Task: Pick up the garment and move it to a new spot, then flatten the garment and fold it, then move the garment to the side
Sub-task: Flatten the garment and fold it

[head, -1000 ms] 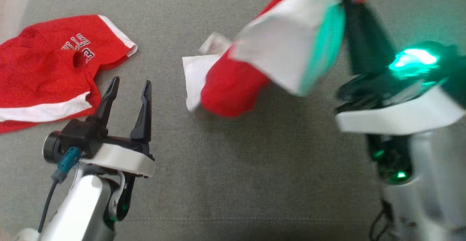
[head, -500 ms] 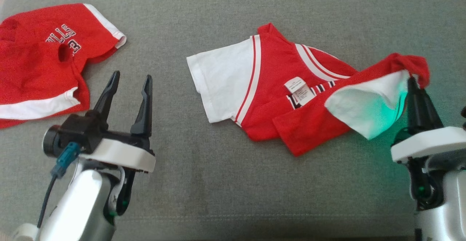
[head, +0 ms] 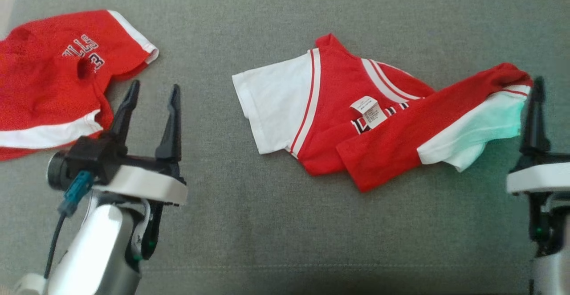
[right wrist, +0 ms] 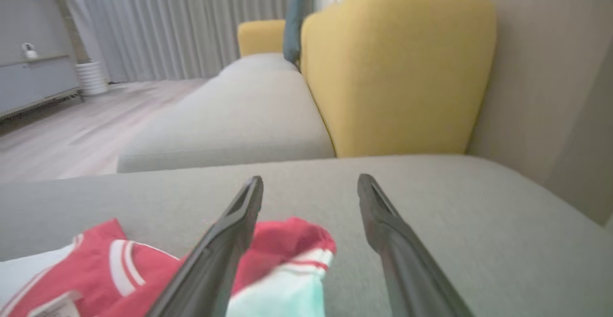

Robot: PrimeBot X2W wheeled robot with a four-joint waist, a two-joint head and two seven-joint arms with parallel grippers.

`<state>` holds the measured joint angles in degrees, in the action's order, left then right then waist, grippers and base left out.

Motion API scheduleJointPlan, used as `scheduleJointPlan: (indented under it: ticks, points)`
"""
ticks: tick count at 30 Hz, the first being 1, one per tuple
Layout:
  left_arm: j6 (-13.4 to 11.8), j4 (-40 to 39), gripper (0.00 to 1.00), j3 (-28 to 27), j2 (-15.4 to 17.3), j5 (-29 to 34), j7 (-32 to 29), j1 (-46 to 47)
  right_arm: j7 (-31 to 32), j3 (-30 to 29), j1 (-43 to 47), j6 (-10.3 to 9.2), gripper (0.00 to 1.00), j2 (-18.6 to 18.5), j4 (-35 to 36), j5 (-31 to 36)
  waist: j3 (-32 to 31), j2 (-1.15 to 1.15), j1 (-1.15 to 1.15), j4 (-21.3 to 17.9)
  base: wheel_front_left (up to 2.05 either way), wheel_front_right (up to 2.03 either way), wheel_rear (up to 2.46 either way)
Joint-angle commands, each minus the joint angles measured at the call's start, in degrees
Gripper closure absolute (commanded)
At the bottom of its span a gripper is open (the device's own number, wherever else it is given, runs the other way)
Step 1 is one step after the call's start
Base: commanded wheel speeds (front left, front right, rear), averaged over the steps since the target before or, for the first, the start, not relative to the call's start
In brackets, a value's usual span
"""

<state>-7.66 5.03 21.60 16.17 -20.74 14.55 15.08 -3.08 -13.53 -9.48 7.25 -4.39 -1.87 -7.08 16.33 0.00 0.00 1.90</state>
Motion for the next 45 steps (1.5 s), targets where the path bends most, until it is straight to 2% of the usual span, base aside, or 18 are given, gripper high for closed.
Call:
scheduleJointPlan:
  ticks: [1,6,12,32,36,41,42,45]
  points:
    - [-0.5,-2.1,0.0,-2.7,1.1,0.8,0.4,0.4,-0.4,2.5,0.9,0.24,0.0,-0.7,3.4,0.8,-0.9,0.0,0.0,-0.1,0.0,0.0,0.0]
    - [-0.7,-2.2,0.0,-3.3,0.9,0.8,0.4,-1.6,1.9,8.7,4.7,0.24,0.0,-0.3,9.6,3.4,-3.3,0.0,0.0,-0.2,0.0,0.0,0.0]
    - [-0.8,-2.2,0.0,-3.3,0.7,0.7,0.4,-3.8,3.7,12.8,9.2,0.24,0.0,0.6,12.2,2.2,-5.3,0.0,0.0,-0.1,0.0,0.0,0.0]
    - [-0.9,-2.6,0.0,-2.3,0.7,0.2,0.1,-5.0,4.6,13.7,10.2,0.24,0.0,1.5,13.0,0.8,-5.5,0.0,0.0,-0.1,0.0,0.0,0.0]
    - [2.0,-3.6,0.0,2.5,-0.8,1.0,-3.1,-1.9,4.7,13.5,9.8,0.24,0.0,1.5,13.4,1.0,-4.0,0.0,0.0,-0.1,0.0,0.0,0.0]
    - [8.5,-2.6,0.0,11.7,-5.7,0.5,-10.2,3.8,5.1,13.5,9.0,0.24,0.0,1.5,13.6,1.2,-1.6,0.0,0.0,-1.1,0.0,0.0,0.0]
    - [10.6,-0.9,0.0,14.5,-7.6,-0.2,-12.8,5.6,4.9,13.6,8.6,0.24,0.0,1.5,13.6,1.1,-0.8,0.0,0.0,-2.0,0.0,0.0,0.0]
    - [12.3,2.2,0.0,17.4,-9.5,-1.7,-15.9,7.4,4.7,14.1,7.9,0.24,0.0,1.5,13.4,0.6,0.4,0.0,0.0,-3.6,0.0,0.0,0.0]
